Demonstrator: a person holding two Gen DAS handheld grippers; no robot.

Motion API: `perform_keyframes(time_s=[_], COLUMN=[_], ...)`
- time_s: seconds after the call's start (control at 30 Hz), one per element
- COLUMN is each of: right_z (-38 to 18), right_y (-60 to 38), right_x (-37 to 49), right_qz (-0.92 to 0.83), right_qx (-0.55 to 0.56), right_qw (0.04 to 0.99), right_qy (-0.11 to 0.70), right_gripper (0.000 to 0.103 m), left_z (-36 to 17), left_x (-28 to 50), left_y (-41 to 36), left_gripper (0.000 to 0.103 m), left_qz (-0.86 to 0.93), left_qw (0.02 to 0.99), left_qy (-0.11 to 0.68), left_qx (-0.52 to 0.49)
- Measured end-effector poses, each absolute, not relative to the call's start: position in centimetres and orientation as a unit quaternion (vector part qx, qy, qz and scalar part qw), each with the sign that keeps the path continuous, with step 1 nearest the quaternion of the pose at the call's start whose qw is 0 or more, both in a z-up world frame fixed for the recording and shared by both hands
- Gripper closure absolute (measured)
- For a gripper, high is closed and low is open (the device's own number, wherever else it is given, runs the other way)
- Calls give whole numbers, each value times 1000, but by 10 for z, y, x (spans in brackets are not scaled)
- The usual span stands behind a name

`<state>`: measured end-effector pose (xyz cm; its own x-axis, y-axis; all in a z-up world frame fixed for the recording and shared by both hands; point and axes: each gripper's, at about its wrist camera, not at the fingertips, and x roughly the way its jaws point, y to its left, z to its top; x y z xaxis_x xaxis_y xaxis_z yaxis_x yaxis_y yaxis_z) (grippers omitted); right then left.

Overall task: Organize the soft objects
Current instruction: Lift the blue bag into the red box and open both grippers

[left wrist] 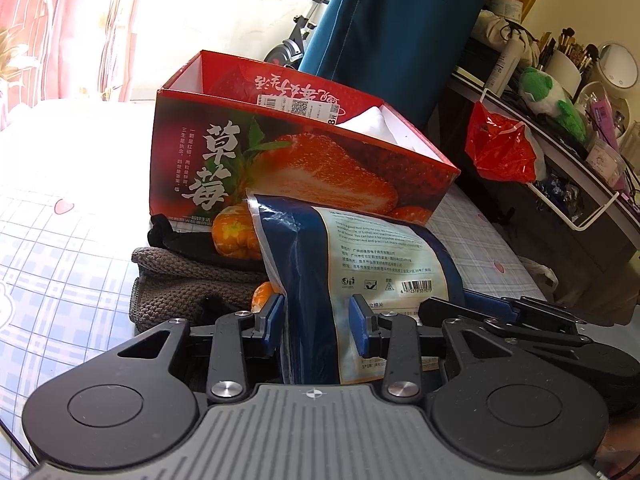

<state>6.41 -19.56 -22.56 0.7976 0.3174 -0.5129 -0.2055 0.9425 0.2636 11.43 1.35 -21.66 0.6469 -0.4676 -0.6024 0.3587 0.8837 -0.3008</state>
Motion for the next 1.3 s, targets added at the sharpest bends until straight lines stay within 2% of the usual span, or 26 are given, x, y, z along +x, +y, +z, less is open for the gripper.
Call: perform_keyframes(time_s=[0.47, 0.83, 1.03, 1.3], right_z=[-160, -102, -96, -131], right_y=[-200, -214, -215, -225], right_x=[70, 132, 197, 264], right_qz=[166, 178, 172, 143], right_qx=[90, 67, 47, 70], right_qw=[962, 972, 970, 955], right_qy=[195, 141, 165, 249], right_gripper=[65, 65, 65, 65], left_z=[-147, -89, -87, -120], left_x=[116, 177, 241, 296], left_y=[17, -1, -15, -48], left_gripper=[66, 65, 66, 66], left_qz=[-250, -254, -251, -239], left_qw=[927, 937, 930, 911], left_qy=[270, 233, 261, 332], left_qx=[-72, -56, -65, -46])
